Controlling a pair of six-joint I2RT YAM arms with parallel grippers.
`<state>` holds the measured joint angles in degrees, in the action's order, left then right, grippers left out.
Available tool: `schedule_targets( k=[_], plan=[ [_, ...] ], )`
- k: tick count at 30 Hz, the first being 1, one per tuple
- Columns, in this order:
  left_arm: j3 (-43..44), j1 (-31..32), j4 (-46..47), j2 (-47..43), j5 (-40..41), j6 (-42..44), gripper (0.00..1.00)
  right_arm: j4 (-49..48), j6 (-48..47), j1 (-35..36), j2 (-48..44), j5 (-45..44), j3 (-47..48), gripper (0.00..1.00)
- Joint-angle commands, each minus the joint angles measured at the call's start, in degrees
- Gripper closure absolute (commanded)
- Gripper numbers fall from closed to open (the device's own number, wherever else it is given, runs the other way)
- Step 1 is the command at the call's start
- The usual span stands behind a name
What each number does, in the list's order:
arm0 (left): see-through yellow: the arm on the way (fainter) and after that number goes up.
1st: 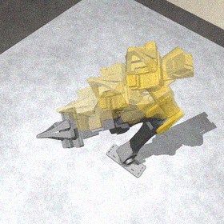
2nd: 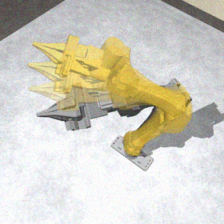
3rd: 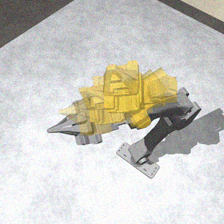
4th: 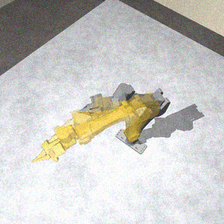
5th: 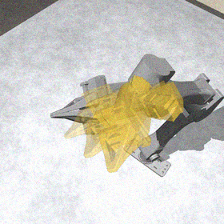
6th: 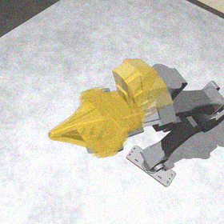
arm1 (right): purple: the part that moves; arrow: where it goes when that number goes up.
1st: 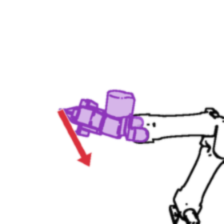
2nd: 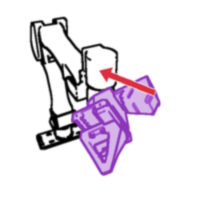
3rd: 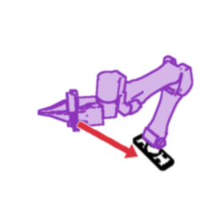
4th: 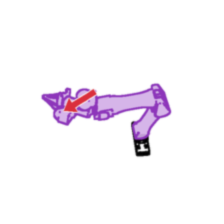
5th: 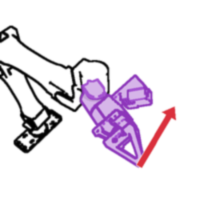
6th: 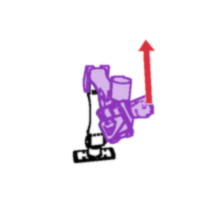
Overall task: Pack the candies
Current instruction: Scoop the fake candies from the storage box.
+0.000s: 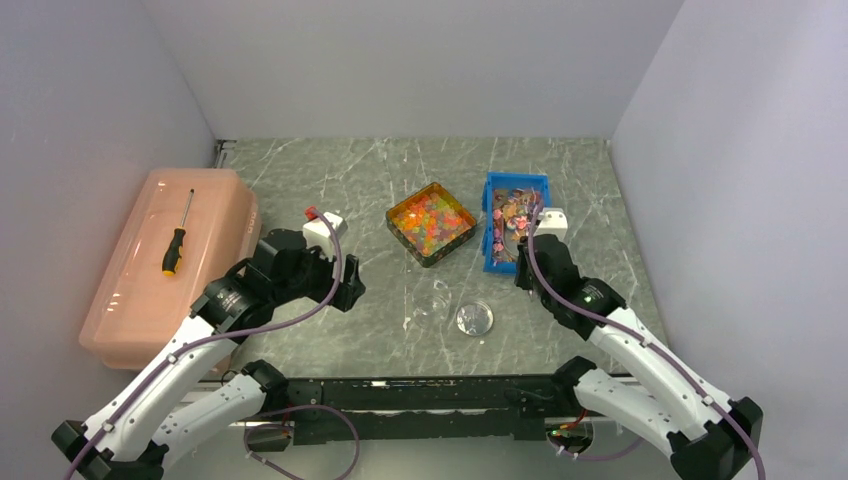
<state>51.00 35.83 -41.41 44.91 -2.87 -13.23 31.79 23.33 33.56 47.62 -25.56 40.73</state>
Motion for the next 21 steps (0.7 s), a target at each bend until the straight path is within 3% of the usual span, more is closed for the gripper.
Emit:
schedule_targets(
  k=[1, 12, 21],
  plan=[
    [0.4, 0.0, 0.7, 0.0, 1.2, -0.3, 0.01, -2.8, -1.2, 2.5, -3.6, -2.6, 0.7, 1.00],
    [0.5, 0.0, 0.6, 0.5, 1.3, -0.2, 0.01, 1.8, 0.1, 9.5, -4.0, -4.1, 5.1, 1.00],
    [0.5, 0.0, 0.5, 0.1, 1.3, -0.2, 0.01, 12.2, 0.7, 13.9, 0.4, 2.2, 14.5, 1.00]
  ],
)
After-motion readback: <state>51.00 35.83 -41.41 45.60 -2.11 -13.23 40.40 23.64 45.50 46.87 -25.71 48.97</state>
